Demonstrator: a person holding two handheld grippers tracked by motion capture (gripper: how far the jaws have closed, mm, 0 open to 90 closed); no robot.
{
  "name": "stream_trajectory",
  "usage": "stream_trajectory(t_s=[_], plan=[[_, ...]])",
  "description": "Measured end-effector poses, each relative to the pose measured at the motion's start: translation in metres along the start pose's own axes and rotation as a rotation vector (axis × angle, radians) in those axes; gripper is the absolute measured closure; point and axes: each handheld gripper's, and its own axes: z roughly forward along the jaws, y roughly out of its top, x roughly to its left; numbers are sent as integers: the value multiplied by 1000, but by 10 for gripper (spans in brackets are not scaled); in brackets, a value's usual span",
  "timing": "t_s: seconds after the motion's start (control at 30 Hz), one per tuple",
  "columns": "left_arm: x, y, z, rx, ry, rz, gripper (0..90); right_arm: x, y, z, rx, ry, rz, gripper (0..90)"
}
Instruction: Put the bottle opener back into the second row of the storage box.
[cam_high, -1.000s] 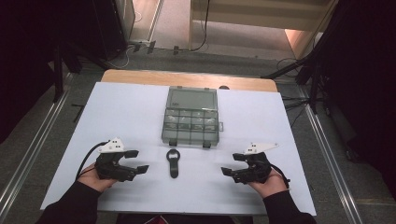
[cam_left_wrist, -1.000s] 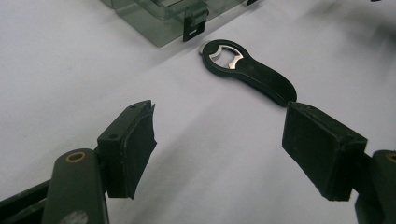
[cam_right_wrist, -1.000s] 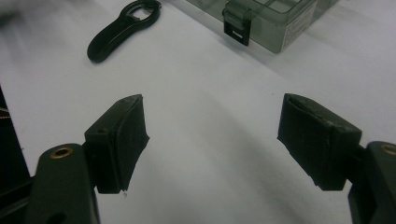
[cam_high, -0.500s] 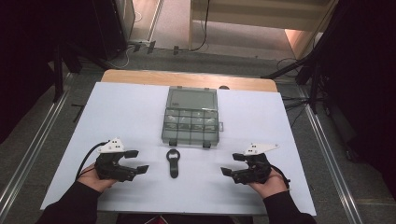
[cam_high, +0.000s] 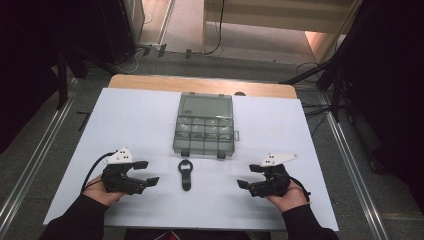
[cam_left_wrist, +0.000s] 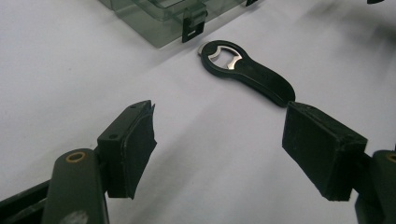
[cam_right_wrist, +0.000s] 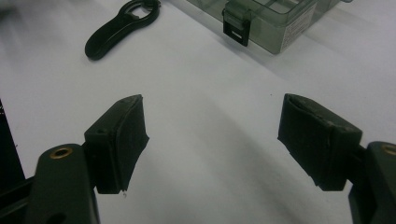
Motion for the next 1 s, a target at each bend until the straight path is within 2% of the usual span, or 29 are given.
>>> stream_trajectory(t_s=[0.6,1.0], plan=[[0,0,0,-3,1,-1,252,2,4,3,-12,19,-10,241],[0,0,0,-6,1,-4,253,14,18,19,-13,59,-49,231]])
